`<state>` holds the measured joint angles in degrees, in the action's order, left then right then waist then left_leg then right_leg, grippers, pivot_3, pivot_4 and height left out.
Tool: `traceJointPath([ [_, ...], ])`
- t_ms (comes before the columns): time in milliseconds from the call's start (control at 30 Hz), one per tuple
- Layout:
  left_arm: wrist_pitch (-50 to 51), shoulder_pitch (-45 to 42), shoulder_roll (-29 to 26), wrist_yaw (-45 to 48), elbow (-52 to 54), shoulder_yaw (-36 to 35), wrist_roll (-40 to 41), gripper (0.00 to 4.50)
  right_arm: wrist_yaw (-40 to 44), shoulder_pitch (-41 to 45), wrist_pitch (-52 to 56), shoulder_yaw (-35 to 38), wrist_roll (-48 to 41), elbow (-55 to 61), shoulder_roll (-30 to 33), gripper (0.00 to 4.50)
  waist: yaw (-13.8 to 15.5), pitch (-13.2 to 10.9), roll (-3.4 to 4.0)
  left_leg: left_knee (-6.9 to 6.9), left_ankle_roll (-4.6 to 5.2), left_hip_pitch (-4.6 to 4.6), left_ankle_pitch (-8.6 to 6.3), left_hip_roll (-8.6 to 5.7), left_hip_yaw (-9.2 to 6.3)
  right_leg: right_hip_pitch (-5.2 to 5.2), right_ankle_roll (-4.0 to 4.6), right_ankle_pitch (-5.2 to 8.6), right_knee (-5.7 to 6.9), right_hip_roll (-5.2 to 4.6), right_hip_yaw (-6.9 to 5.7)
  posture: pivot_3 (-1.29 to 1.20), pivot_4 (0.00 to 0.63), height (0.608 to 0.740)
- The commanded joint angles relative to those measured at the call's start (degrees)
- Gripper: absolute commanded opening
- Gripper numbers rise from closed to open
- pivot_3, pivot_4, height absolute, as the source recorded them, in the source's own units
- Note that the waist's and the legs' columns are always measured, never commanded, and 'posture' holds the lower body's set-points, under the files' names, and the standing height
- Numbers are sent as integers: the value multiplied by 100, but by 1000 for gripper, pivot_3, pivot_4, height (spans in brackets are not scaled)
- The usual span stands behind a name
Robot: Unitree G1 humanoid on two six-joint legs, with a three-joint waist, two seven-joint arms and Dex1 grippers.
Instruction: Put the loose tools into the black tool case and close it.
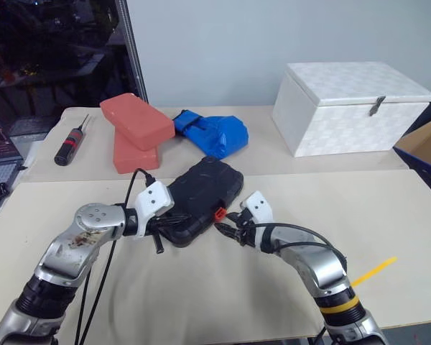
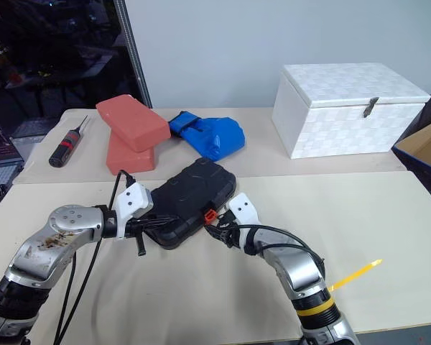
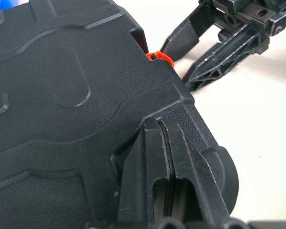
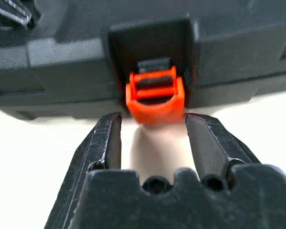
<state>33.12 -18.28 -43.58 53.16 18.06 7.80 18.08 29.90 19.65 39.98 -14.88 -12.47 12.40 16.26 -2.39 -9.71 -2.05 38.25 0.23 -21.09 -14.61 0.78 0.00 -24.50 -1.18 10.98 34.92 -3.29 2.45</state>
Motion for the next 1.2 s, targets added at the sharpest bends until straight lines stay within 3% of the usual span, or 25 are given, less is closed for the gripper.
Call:
traceJointPath([
  [33, 398, 279, -103, 52, -204, 356, -148, 0, -8, 131, -250, 64, 29, 22, -59, 2446, 0, 0, 0, -1, 0, 0, 0, 0, 0, 0, 0, 0, 0, 0, 0, 0, 150, 740],
  [500, 396, 246, -104, 45, -219, 372, -164, 0, 62, 161, -610, 11, 132, -229, -177, 2446, -4, 0, 0, -2, 0, 1, 0, 0, 0, 0, 0, 0, 2, 1, 0, 0, 150, 740],
  [533, 396, 243, -101, 41, -220, 376, -167, 0, 82, 161, -638, -1, 142, -224, -167, 1938, -4, 0, 0, -2, 0, 1, 0, 1, 0, 0, 0, 0, 2, 1, 0, 0, 150, 740],
  [633, 395, 237, -88, 26, -225, 387, -177, 0, 127, 150, -711, -52, 216, -185, -109, 1244, -4, 0, 0, -2, 0, 2, 0, 0, 0, 0, 0, 0, 2, 1, 0, 0, 150, 740],
  [1200, 277, 260, -62, 23, -281, 440, -234, 0, -57, -16, -454, 24, 247, 558, -58, 1232, -3, 0, 0, -2, 0, 1, 0, 0, -1, -2, 0, 0, 3, 1, 0, 0, 150, 740],
])
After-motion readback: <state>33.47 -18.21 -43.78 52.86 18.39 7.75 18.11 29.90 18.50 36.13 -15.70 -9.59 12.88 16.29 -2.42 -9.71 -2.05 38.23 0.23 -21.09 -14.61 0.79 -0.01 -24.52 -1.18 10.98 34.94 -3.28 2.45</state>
